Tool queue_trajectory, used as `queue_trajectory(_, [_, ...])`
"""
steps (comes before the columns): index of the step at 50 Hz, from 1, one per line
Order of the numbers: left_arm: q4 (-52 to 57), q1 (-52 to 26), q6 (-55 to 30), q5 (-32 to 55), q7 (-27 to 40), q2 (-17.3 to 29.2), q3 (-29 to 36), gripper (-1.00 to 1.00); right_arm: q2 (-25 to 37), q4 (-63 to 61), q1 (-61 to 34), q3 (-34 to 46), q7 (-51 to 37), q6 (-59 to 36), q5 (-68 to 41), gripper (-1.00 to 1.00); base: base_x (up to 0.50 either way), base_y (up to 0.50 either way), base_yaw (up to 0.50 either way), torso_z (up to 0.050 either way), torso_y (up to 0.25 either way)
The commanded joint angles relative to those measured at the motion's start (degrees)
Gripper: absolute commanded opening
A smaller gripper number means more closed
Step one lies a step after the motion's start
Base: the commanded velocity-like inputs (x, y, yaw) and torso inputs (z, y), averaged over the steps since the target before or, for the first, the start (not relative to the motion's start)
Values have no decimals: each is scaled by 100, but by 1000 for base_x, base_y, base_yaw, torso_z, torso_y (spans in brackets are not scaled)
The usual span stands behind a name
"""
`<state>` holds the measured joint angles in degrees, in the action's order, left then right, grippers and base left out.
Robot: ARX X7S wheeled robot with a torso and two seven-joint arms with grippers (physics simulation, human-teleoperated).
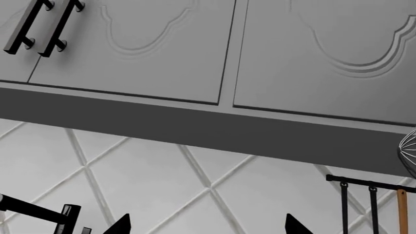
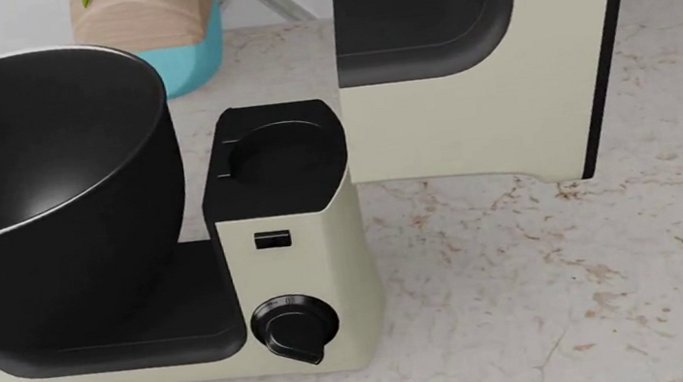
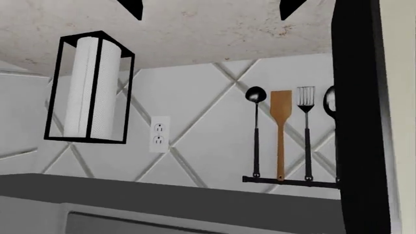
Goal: Close the stand mixer head.
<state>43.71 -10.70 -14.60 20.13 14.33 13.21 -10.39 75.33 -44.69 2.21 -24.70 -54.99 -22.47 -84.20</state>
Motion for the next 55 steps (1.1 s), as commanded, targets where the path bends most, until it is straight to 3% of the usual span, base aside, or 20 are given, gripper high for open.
queue_trajectory(1, [16,-11,16,108,39,49,-68,100,-1691,1937,-2980,2925,-271,-2464,-522,100,0,0,0,0,0])
queue_trajectory(3, [22,-17,0,138,52,61,-87,100,-1868,2224,-4699,3213,-232,-3964,-425,100,0,0,0,0,0])
queue_trajectory(5, [24,-27,-4,145,65,72,-95,100,-2036,2504,-6418,3516,-138,-4184,-292,100,0,0,0,0,0])
queue_trajectory(15, [27,-4,25,134,86,100,-52,100,-3263,3673,-8456,4923,548,-5092,460,100,0,0,0,0,0])
queue_trajectory(16, [142,-5,-33,413,142,141,-326,100,-4122,4234,-9315,5782,1408,-4645,1320,100,0,0,0,0,0])
queue_trajectory(17, [143,-2,-28,423,142,148,-336,100,-4584,4296,-9509,6464,2267,-4560,1632,100,0,0,0,0,0])
queue_trajectory(18, [135,-5,-27,439,146,149,-346,100,-4630,4328,-9527,6515,2990,-4557,1672,100,0,0,0,0,0])
queue_trajectory(19, [131,-4,-20,440,147,151,-346,100,-4647,4339,-9535,6536,2999,-4550,1691,100,0,0,0,0,0])
queue_trajectory(20, [166,-9,-51,515,152,181,-400,100,-5016,4323,-9839,6963,3859,-4280,1934,100,0,0,7,0,0])
queue_trajectory(21, [179,-5,-59,546,160,190,-427,100,-5039,4349,-9855,7035,4055,-4230,1995,100,0,0,12,0,0])
queue_trajectory(33, [246,11,-86,655,217,246,-485,100,-5287,4451,-9951,7294,4505,-4160,2049,100,4,0,8,0,0])
queue_trajectory(41, [255,16,-65,700,241,272,-515,100,-5700,4623,-9947,8399,5591,-4463,2249,100,3,0,3,0,0])
queue_trajectory(55, [219,4,-38,698,283,301,-485,100,-5629,4551,-9790,8515,5510,-4448,2291,100,6,2,6,0,0])
